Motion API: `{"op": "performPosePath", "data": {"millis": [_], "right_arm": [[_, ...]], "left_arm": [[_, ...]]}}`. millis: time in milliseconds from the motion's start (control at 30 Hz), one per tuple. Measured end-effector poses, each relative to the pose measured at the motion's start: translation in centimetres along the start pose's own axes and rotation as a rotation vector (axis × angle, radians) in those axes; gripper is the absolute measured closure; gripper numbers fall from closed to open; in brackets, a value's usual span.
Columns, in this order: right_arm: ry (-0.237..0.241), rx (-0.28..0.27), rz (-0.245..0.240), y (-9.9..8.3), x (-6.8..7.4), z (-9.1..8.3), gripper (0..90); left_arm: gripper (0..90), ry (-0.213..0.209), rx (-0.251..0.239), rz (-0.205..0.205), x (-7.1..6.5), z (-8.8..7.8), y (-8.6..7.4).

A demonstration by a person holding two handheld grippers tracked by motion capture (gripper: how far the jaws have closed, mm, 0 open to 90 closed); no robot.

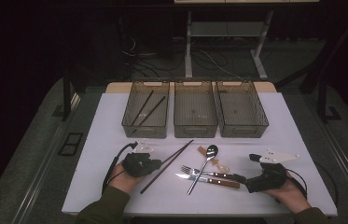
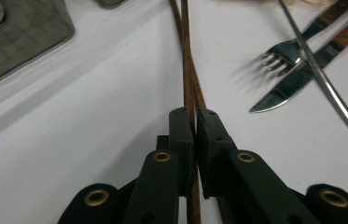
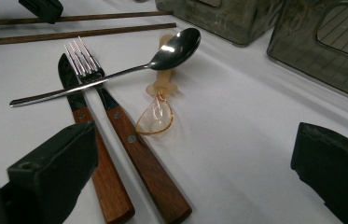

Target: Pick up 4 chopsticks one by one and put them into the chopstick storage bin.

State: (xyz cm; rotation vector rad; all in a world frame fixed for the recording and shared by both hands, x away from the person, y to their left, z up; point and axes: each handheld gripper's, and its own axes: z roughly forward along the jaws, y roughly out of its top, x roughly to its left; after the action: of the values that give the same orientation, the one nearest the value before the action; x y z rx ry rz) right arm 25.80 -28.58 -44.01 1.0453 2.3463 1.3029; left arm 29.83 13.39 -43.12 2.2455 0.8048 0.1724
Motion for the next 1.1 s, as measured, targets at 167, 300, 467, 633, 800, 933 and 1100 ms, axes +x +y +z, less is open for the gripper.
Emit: {"op": "performPosePath", "data": {"millis": [167,300,467,633,800,933,1100], "right_arm": [[0.001,-0.002,0.002,0.0,0.0,0.0,0.8],[0.001,-0.001,0.000,0.0,0.0,0.0,0.8],[0.000,-0.001,0.001,0.0,0.0,0.0,0.8],[-0.001,0.000,0.002,0.0,0.0,0.0,0.8],[0.000,-0.001,0.003,0.0,0.0,-0.1,0.8],[0.000,-0.001,0.001,0.0,0.0,-0.1,0.8],[-0.001,-0.001,-0.003,0.0,0.0,0.0,0.8]], "left_arm": [[84.7,-0.031,-0.020,0.017,-0.1,-0.5,0.2],[84.7,-0.039,-0.034,0.028,-0.3,-0.8,0.4],[84.7,-0.047,-0.050,0.033,-0.4,-1.2,0.6],[84.7,-0.061,-0.079,0.024,-0.4,-1.7,0.7],[84.6,-0.062,-0.091,0.023,-0.3,-2.0,0.7],[84.6,-0.058,-0.105,0.012,0.0,-2.4,0.7],[84.7,-0.048,-0.124,0.001,0.4,-2.8,0.9]]}}
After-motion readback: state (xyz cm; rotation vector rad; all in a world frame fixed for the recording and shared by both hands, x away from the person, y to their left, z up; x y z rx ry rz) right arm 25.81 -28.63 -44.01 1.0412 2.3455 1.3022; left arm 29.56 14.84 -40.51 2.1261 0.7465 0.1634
